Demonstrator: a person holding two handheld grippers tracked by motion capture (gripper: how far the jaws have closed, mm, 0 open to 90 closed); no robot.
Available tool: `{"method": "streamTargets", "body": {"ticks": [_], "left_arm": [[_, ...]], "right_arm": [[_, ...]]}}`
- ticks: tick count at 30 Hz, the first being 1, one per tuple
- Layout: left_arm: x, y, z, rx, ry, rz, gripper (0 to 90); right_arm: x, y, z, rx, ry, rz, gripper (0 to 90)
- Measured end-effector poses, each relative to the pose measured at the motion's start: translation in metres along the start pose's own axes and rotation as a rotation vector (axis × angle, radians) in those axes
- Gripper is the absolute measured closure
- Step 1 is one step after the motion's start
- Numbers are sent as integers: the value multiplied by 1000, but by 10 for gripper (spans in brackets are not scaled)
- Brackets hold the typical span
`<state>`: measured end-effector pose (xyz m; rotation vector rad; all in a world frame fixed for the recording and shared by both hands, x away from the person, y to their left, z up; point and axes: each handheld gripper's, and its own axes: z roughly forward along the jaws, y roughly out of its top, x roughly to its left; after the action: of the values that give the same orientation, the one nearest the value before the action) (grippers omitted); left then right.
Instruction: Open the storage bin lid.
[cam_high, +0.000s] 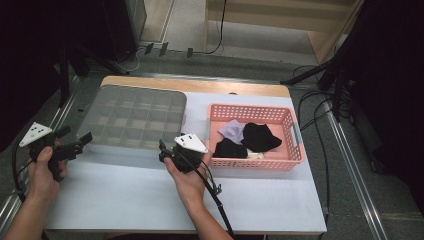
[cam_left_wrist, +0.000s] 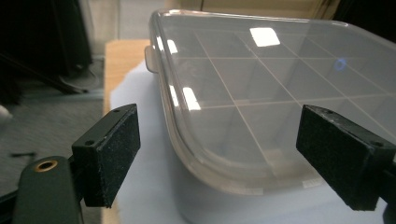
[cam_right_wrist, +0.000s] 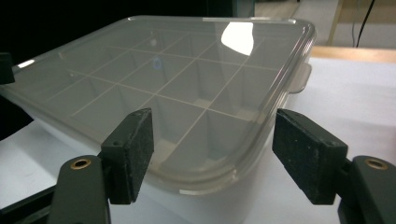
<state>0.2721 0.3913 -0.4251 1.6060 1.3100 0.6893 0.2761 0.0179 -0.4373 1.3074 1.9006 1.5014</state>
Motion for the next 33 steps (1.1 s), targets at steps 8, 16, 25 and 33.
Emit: {"method": "streamTargets", "body": {"ticks": [8,16,25,33], "left_arm": [[-2,3,19,4,-54,-8,144],[4,1,23,27,-102,-63,105],[14,21,37,96,-109,-29,145],[34,32,52,106,-106,-104,154]], "right_arm": [[0,-3,17,-8,-58,103,264],[0,-1,25,4,-69,148,217],[-15,16,38,60,-47,189,183],[-21,19,51,68,-53,241,84]]}}
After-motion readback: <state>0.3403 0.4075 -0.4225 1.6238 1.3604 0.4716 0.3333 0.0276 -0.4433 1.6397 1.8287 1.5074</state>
